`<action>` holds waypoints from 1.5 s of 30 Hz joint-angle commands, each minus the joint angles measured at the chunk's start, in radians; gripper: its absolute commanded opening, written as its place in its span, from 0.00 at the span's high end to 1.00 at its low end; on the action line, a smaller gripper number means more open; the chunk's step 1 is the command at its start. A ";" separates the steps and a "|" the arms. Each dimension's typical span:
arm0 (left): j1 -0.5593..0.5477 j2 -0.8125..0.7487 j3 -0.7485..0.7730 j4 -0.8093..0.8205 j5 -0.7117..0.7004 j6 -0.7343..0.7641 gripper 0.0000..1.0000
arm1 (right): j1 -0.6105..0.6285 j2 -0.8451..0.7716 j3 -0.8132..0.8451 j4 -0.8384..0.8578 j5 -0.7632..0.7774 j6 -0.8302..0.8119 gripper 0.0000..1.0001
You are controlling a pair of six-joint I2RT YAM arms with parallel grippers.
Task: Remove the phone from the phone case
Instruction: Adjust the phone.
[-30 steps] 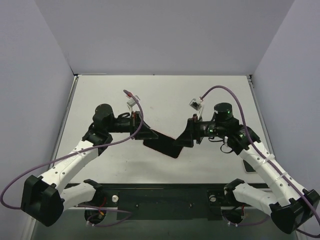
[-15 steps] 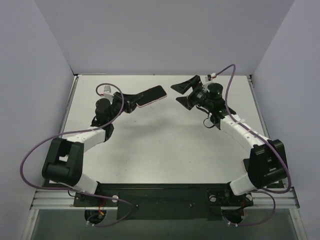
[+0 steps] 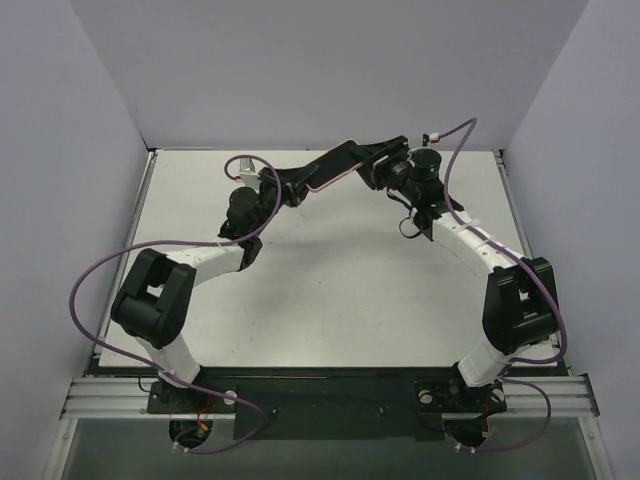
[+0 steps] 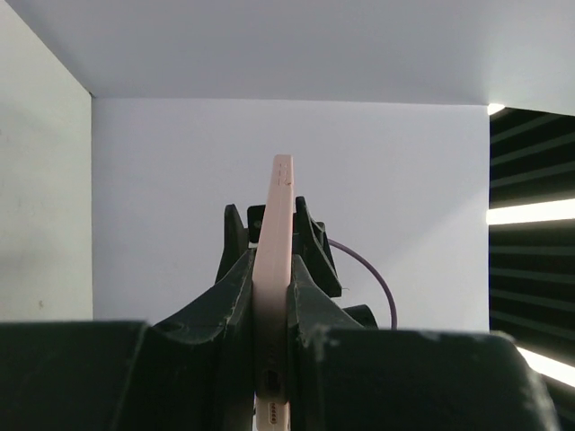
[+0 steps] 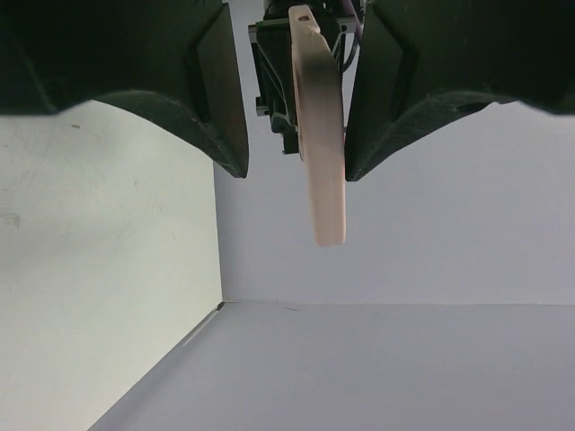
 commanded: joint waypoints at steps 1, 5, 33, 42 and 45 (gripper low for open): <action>-0.045 -0.001 0.088 0.101 -0.080 -0.014 1.00 | -0.011 -0.020 0.019 0.047 0.035 -0.030 0.59; -0.088 -0.008 0.119 0.041 -0.135 0.032 1.00 | -0.011 -0.030 -0.015 0.072 0.031 -0.026 0.66; -0.093 -0.039 0.183 -0.065 0.484 0.316 0.32 | -0.318 0.109 -0.086 0.980 -0.542 0.437 1.00; -0.099 0.039 0.221 0.046 0.361 0.100 0.36 | -0.295 0.022 -0.161 0.835 -0.551 0.277 1.00; -0.103 0.033 0.234 -0.048 0.348 0.118 0.44 | -0.287 0.000 -0.168 0.778 -0.539 0.220 1.00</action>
